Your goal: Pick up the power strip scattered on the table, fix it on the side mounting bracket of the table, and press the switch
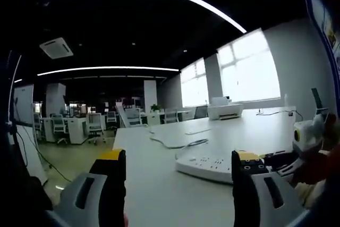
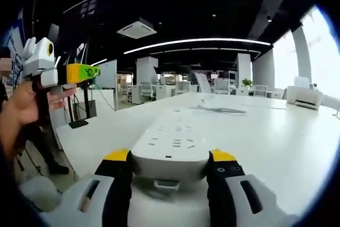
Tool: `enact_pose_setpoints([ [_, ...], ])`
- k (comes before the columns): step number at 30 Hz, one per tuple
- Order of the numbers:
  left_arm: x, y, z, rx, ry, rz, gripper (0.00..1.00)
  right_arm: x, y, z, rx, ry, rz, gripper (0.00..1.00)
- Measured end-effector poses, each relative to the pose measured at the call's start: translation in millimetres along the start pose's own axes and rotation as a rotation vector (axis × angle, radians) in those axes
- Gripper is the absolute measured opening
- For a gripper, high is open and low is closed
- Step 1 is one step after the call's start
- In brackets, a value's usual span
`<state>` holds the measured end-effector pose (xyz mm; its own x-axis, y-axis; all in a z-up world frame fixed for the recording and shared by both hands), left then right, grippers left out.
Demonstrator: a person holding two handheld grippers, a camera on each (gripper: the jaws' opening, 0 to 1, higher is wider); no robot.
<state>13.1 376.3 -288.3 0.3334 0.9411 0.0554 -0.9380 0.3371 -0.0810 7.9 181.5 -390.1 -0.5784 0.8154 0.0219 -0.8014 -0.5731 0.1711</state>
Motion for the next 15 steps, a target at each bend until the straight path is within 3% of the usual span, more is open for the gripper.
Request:
enact_pose_setpoints([
  [15, 0.0, -10.2, -4.3, 0.013, 0.011, -0.002, 0.84, -4.9, 1.7, 4.3, -0.013, -0.107, 0.051, 0.5],
])
Point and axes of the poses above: the point that each gripper's makers call its tool centre point, and the gripper's own axes: y roughly backward along the fingers, x roughly to its left, z roughly out of its top, the point moved 4 cm from there along y, roughly backward along the fingers, and after that the axes turned 6 degrees about z, right-handed, at the moved point
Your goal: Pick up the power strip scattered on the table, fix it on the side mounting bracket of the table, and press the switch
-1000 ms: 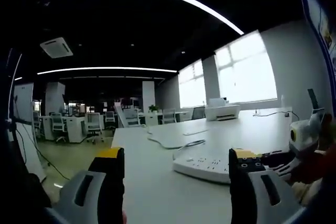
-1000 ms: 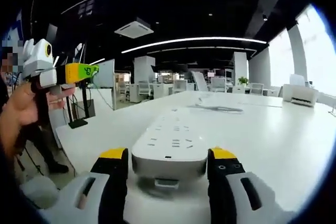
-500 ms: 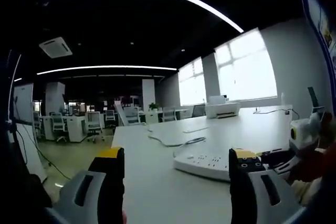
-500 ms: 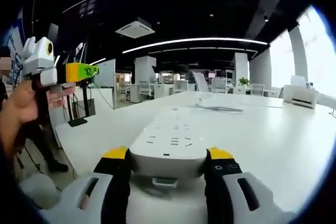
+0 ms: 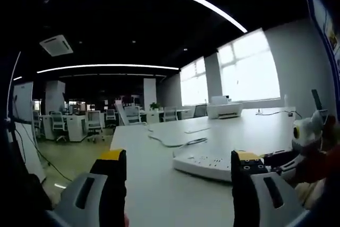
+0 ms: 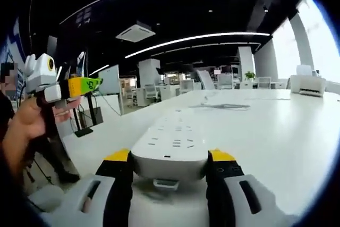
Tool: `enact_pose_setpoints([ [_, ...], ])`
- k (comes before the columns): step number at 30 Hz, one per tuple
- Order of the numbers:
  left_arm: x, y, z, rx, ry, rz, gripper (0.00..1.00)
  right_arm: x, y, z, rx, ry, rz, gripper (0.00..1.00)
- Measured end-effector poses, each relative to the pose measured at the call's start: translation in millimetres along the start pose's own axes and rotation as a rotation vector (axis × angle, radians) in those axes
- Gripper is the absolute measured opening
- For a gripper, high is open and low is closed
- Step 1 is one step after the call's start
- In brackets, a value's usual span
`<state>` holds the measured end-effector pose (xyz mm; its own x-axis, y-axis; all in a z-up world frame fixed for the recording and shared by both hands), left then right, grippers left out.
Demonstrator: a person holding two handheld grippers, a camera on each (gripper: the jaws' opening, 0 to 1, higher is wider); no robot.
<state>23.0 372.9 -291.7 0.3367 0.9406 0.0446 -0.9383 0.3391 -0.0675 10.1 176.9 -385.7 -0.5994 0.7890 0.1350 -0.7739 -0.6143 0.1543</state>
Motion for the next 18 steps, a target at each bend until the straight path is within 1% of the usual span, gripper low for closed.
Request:
enact_pose_setpoints([
  [5, -1.5, -3, -1.0, 0.009, 0.016, 0.002, 0.84, 0, 1, 2.4, -0.009, -0.043, 0.014, 0.5],
  [7, -1.8, -6, -2.1, 0.024, 0.055, 0.003, 0.84, -1, 2, 3.8, -0.016, -0.069, 0.022, 0.5],
  [11, -5.8, -10, -2.6, 0.033, 0.087, -0.005, 0.84, -1, 3, 6.5, -0.031, -0.127, 0.037, 0.49],
  [15, -9.8, -15, 0.0, 0.019, 0.126, -0.008, 0.84, -1, 5, 9.3, -0.039, -0.18, 0.053, 0.49],
  [16, -10.2, -16, 1.1, 0.011, 0.147, -0.003, 0.84, -1, 5, 9.8, -0.041, -0.196, 0.057, 0.49],
  [18, -9.3, -19, 6.0, -0.025, 0.216, 0.028, 0.87, -2, 6, 10.4, -0.045, -0.203, 0.06, 0.49],
])
Point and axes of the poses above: the point that each gripper's makers call its tool centre point, and the gripper's own axes: y roughly backward along the fingers, x roughly to its left, z roughly out of its top, the point moved 4 cm from there along y, roughly backward along the fingers, and after that the axes turned 6 degrees about z, right-handed, at the moved point
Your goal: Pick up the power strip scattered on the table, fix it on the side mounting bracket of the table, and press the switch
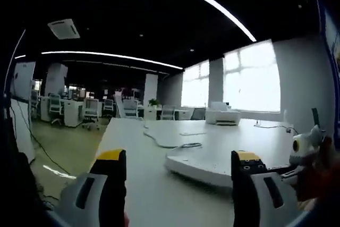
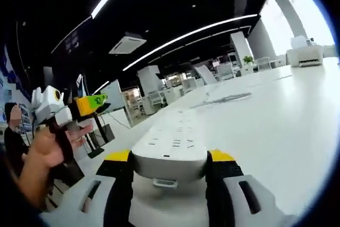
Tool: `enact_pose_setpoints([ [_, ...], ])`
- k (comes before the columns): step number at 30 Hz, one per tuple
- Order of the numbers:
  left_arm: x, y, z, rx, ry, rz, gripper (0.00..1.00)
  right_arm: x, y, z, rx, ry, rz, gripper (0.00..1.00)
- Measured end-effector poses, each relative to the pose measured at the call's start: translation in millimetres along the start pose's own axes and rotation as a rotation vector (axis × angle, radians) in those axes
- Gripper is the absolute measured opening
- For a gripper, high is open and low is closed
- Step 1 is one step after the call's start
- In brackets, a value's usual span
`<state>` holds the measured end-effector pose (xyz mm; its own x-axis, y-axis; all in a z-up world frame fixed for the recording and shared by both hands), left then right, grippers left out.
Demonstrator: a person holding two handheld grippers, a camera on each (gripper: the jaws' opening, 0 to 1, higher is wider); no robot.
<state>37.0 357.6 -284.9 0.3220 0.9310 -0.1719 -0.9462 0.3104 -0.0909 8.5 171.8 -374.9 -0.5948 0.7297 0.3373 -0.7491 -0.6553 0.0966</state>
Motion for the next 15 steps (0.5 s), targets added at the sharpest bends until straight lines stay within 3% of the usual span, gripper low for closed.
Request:
enact_pose_setpoints([
  [3, -3.0, -4, 3.6, -0.022, 0.095, -0.018, 0.9, 0, 0, -0.3, -0.001, -0.011, 0.005, 0.49],
  [5, -5.1, -7, 1.6, 0.007, 0.143, -0.037, 0.89, 1, 0, -0.5, 0.0, -0.014, 0.008, 0.49],
  [8, -5.1, -13, 2.7, 0.015, 0.151, -0.036, 0.89, 1, 0, -0.1, -0.006, -0.018, 0.011, 0.49],
  [15, -6.3, -26, -6.3, 0.113, 0.329, -0.064, 0.86, 1, 1, 2.7, -0.015, -0.057, 0.023, 0.49],
])
Point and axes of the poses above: the point that each gripper's makers call its tool centre point, and the gripper's own axes: y roughly backward along the fingers, x roughly to its left, z roughly out of its top, the point moved 4 cm from there along y, roughly backward along the fingers, and after that the axes turned 6 degrees about z, right-handed, at the moved point
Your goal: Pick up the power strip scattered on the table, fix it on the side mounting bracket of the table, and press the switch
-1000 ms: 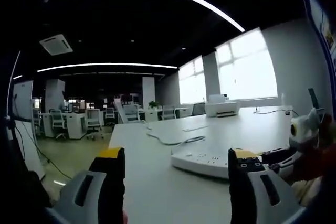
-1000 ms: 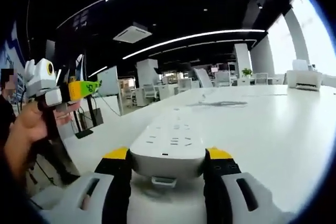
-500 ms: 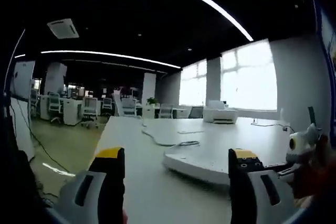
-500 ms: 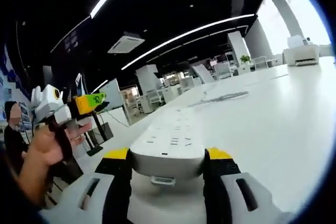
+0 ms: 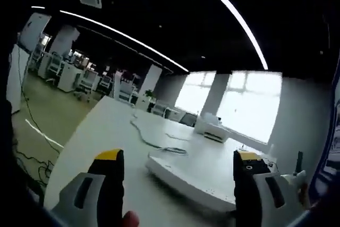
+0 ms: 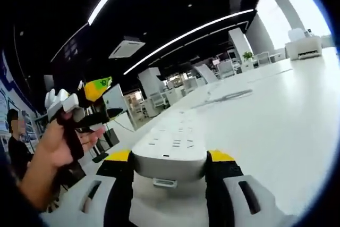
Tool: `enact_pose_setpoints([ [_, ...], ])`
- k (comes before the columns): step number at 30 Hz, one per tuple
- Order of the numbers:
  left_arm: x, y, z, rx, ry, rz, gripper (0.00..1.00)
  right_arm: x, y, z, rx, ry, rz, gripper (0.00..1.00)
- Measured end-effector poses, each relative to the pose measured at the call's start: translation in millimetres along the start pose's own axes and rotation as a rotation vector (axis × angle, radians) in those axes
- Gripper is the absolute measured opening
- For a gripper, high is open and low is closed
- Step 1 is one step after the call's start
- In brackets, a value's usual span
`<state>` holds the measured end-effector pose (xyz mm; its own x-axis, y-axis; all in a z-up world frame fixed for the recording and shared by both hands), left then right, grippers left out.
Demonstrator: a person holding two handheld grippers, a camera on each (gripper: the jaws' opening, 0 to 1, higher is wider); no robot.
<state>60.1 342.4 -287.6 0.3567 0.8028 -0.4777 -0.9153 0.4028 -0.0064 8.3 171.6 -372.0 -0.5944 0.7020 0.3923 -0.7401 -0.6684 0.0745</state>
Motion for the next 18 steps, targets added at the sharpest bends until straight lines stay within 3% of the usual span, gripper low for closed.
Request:
enact_pose_setpoints([
  [3, 3.2, -3, 2.1, -0.017, 0.061, 0.013, 0.87, 0, 0, 0.4, -0.006, -0.01, 0.002, 0.49],
  [5, 4.8, -7, -0.1, 0.001, 0.093, 0.016, 0.88, 0, 0, -0.5, -0.004, -0.013, 0.003, 0.49],
  [8, 2.5, -11, -1.2, 0.009, 0.101, 0.017, 0.88, 0, -1, -2.6, 0.003, -0.013, 0.005, 0.49],
  [12, -5.0, -13, 10.0, -0.048, 0.16, -0.01, 0.92, 0, -1, -3.2, 0.002, -0.007, 0.006, 0.49],
  [16, -6.1, -22, 10.7, -0.02, 0.191, -0.022, 0.91, 0, 0, -1.3, -0.001, -0.017, 0.011, 0.49],
  [18, -5.4, -25, 6.1, 0.023, 0.225, -0.027, 0.89, 0, 1, -0.4, -0.003, -0.023, 0.013, 0.49],
])
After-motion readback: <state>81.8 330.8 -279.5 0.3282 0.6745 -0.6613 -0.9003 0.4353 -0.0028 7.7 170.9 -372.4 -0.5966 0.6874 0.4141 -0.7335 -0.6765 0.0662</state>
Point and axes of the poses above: the point that each gripper's makers call its tool centre point, and the gripper's own axes: y roughly backward along the fingers, x roughly to its left, z roughly out of its top, the point moved 4 cm from there along y, roughly backward along the fingers, and after that the axes turned 6 degrees about z, right-handed, at the moved point
